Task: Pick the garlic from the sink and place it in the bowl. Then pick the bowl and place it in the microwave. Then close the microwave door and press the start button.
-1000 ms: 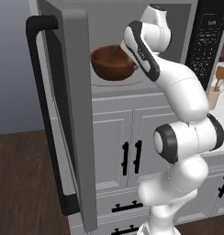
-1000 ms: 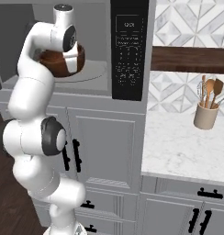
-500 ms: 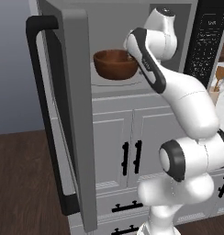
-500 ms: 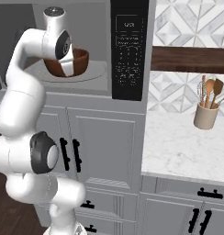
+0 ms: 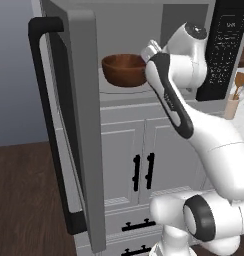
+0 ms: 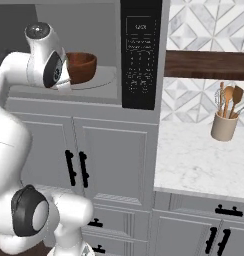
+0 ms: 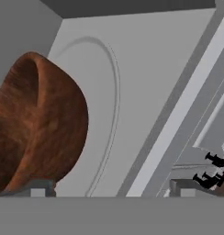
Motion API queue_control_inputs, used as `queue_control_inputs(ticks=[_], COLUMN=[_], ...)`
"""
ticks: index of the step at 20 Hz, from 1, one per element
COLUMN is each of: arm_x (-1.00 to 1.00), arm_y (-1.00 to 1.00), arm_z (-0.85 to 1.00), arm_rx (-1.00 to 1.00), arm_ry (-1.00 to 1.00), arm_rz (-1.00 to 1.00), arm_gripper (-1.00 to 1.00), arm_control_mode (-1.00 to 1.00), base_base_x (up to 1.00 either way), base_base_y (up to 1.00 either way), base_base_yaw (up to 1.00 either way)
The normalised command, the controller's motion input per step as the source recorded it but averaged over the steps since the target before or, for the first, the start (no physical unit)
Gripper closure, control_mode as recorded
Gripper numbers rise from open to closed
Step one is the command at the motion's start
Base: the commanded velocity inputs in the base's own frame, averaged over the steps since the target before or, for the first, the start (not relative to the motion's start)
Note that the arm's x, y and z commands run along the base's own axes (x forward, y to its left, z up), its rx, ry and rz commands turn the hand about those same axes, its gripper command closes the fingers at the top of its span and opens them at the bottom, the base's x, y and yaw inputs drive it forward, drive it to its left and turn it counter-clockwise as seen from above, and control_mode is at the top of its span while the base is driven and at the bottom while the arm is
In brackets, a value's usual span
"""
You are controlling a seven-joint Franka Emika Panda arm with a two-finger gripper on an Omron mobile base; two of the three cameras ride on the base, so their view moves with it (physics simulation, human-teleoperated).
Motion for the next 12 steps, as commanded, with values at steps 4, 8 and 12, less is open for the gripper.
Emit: queue_control_inputs(ticks=[4, 8, 12], arm_x=[-0.31, -0.29, -0.06], arm_y=[-0.08, -0.35, -0.55], arm_z=[-0.22, 0.00, -0.08], arm_rx=[-0.41, -0.53, -0.51], arm_ry=[-0.07, -0.08, -0.03], arm_rz=[0.04, 0.00, 0.00], arm_gripper=[-1.00, -1.00, -1.00], arm_control_mode=[-1.00, -1.00, -1.00], base_base_x=[0.00, 0.00, 0.00], base_base_y=[0.00, 0.00, 0.00], base_base_yaw=[0.00, 0.00, 0.00])
